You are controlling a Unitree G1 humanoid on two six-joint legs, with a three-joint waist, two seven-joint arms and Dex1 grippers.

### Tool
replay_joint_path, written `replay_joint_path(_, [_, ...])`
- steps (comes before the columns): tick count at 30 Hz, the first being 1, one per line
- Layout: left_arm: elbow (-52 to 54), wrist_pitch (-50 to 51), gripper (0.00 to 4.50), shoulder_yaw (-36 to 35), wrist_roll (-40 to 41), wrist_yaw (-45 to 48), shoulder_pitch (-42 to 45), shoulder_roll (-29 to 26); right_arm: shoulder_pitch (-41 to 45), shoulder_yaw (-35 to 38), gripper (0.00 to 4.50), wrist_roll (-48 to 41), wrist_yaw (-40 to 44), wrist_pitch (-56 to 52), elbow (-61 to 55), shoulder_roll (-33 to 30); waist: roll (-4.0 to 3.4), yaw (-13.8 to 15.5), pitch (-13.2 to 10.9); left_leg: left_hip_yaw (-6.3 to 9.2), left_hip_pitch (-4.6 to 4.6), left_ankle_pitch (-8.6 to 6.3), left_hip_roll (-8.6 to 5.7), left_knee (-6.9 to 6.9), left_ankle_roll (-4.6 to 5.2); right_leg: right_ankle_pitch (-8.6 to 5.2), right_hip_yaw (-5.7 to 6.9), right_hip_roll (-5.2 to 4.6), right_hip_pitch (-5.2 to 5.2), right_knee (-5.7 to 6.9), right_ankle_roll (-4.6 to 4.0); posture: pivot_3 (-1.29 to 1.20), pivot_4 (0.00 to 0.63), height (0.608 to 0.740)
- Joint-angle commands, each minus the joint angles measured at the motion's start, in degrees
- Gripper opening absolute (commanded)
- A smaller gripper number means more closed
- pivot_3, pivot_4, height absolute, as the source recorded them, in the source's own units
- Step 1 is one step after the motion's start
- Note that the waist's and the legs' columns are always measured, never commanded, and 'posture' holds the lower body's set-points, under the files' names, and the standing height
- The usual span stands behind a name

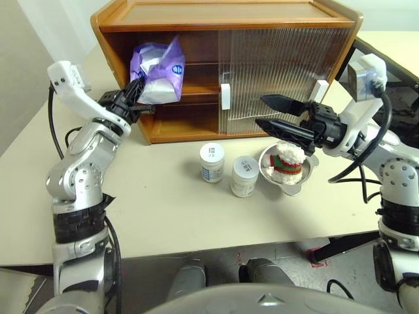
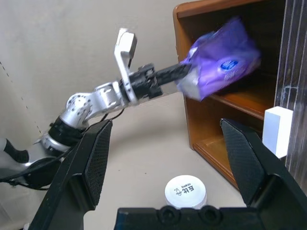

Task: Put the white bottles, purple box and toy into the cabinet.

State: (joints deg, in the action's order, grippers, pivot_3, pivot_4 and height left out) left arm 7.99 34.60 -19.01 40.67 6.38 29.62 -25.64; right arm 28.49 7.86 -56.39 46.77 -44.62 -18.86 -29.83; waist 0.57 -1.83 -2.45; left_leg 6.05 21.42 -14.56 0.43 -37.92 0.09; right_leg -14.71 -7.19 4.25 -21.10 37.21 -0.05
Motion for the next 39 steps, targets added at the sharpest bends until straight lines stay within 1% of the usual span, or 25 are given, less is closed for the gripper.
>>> replay_joint_path(1, [-6.3, -1.2, 0.01, 2.2, -4.0, 0.8, 3.4, 0.5, -0.7, 0.3, 4.5, -0.2, -0.8, 0.4, -1.4, 0.2, 0.0, -0.1, 0.0, 0.0, 0.0, 0.0, -0.01, 0.0, 0.0, 0.01, 0.0, 0.0, 0.0, 0.0, 0.02, -0.09, 0.051, 0.74])
replay_joint_path(5, [-9.9, -3.0, 0.01, 3.1, -6.8, 1.8, 5.2, 1.4, -1.1, 0.4, 4.5, -0.4, -1.3, 0.4, -1.8, 0.1, 0.03, -0.3, 0.0, 0.0, 0.01, 0.0, -0.02, 0.01, 0.0, 0.05, -0.02, 0.0, -0.01, -0.03, 0.17, -0.09, 0.051, 0.74])
replay_joint_path(6, [-10.2, -3.3, 0.58, 3.1, -7.3, 2.0, 5.3, 1.6, -1.1, 0.5, 4.5, -0.5, -1.5, 0.4, -2.0, 0.1, 0.05, -0.4, -0.1, 0.01, 0.01, 0.0, -0.02, 0.01, 0.01, 0.05, -0.02, 0.0, 0.0, -0.03, 0.21, -0.09, 0.051, 0.74])
replay_joint_path(7, [-10.4, -3.5, 0.83, 3.1, -7.6, 2.2, 5.4, 1.8, -1.2, 0.5, 4.5, -0.6, -1.6, 0.3, -2.0, 0.1, 0.07, -0.5, -0.1, 0.0, 0.01, 0.0, -0.03, 0.01, 0.01, 0.07, -0.02, 0.0, -0.01, -0.03, 0.25, -0.09, 0.051, 0.74])
replay_joint_path(12, [-9.0, -4.1, 2.52, 2.7, -8.1, 3.6, 4.5, 3.1, -1.3, 0.7, 4.5, -0.7, -1.5, 0.3, -1.9, -0.2, 0.1, -0.9, -0.1, -0.01, 0.02, 0.0, -0.05, 0.01, 0.02, 0.05, -0.02, 0.02, 0.0, -0.04, 0.31, -0.1, 0.051, 0.74])
replay_joint_path(15, [-7.3, -5.3, 3.6, 1.8, -7.9, 4.7, 2.9, 3.4, -1.1, 0.7, 4.5, -1.1, -1.5, 0.1, -1.8, -0.1, 0.11, -1.0, -0.1, -0.02, 0.03, 0.01, -0.08, 0.01, 0.02, 0.04, -0.02, 0.04, 0.0, -0.05, 0.33, -0.1, 0.049, 0.74])
replay_joint_path(17, [-5.6, -7.9, 4.37, 0.9, -8.1, 5.0, 1.6, 4.1, -0.9, 0.6, 4.5, -1.4, -1.3, 0.0, -1.6, -0.1, 0.11, -1.0, -0.1, -0.03, 0.03, 0.01, -0.1, 0.01, 0.03, 0.02, -0.02, 0.1, 0.0, -0.05, 0.35, -0.09, 0.048, 0.74])
replay_joint_path(18, [-4.4, -8.9, 4.48, 0.7, -7.9, 5.3, 0.9, 4.6, -0.8, 0.5, 4.5, -1.4, -1.2, 0.0, -1.4, -0.2, 0.11, -1.0, -0.1, -0.04, 0.03, 0.01, -0.11, 0.01, 0.03, 0.02, -0.03, 0.11, 0.0, -0.05, 0.36, -0.08, 0.047, 0.74])
replay_joint_path(21, [-1.5, -11.9, 4.48, -0.1, -7.1, 5.7, -0.5, 6.6, -0.6, 0.2, 4.5, -1.4, -0.8, -0.1, -1.0, -0.4, 0.12, -1.0, -0.1, -0.05, 0.05, 0.01, -0.13, 0.0, 0.03, 0.01, -0.02, 0.12, 0.01, -0.05, 0.39, -0.08, 0.046, 0.74])
replay_joint_path(23, [-0.1, -11.8, 4.48, -0.2, -6.4, 5.8, -1.3, 7.3, -0.4, 0.1, 4.5, -1.4, -0.7, -0.1, -0.8, -0.4, 0.14, -0.9, -0.1, -0.07, 0.06, 0.02, -0.15, -0.02, 0.05, 0.01, -0.02, 0.12, 0.02, -0.05, 0.4, -0.07, 0.045, 0.74])
replay_joint_path(27, [6.2, -11.8, 4.48, -0.5, -2.8, 7.7, -5.3, 8.8, 0.2, -0.3, 4.5, -1.3, -0.2, -0.1, -0.2, -0.5, 0.14, -0.9, -0.1, -0.15, 0.03, 0.03, -0.18, -0.04, 0.07, 0.0, -0.01, 0.11, 0.08, -0.06, 0.41, -0.07, 0.043, 0.74])
replay_joint_path(30, [8.6, -10.8, 4.48, -0.1, -1.4, 9.5, -7.7, 8.1, 0.3, -0.3, 4.5, -1.3, -0.1, -0.1, -0.1, -0.5, 0.14, -0.8, -0.1, -0.19, 0.04, 0.03, -0.18, -0.06, 0.07, 0.0, 0.0, 0.11, 0.08, -0.06, 0.41, -0.07, 0.043, 0.74])
replay_joint_path(33, [9.2, -9.8, 4.48, 1.8, -1.6, 12.5, -10.3, 6.5, 0.3, -0.3, 4.5, -1.1, 0.1, -0.1, 0.0, -0.5, 0.14, -0.8, -0.1, -0.15, 0.0, 0.05, -0.16, -0.06, 0.09, -0.01, 0.0, 0.11, 0.11, -0.05, 0.38, -0.07, 0.043, 0.74])
replay_joint_path(36, [8.4, -9.5, 3.83, 3.4, -2.0, 12.8, -10.3, 6.9, 0.3, -0.4, 4.5, -1.0, 0.1, 0.0, 0.0, -0.5, 0.15, -0.5, -0.1, -0.08, -0.02, 0.06, -0.14, -0.07, 0.1, 0.0, 0.01, 0.09, 0.14, -0.05, 0.36, -0.07, 0.039, 0.74])
replay_joint_path(39, [7.0, -9.5, 2.87, 5.1, -3.5, 13.0, -9.9, 6.7, 0.2, -0.3, 4.5, -1.0, -0.1, 0.0, -0.2, -0.5, 0.15, -0.5, -0.1, -0.08, -0.01, 0.07, -0.14, -0.09, 0.13, 0.01, 0.0, -0.01, 0.14, -0.05, 0.34, -0.08, 0.038, 0.74])
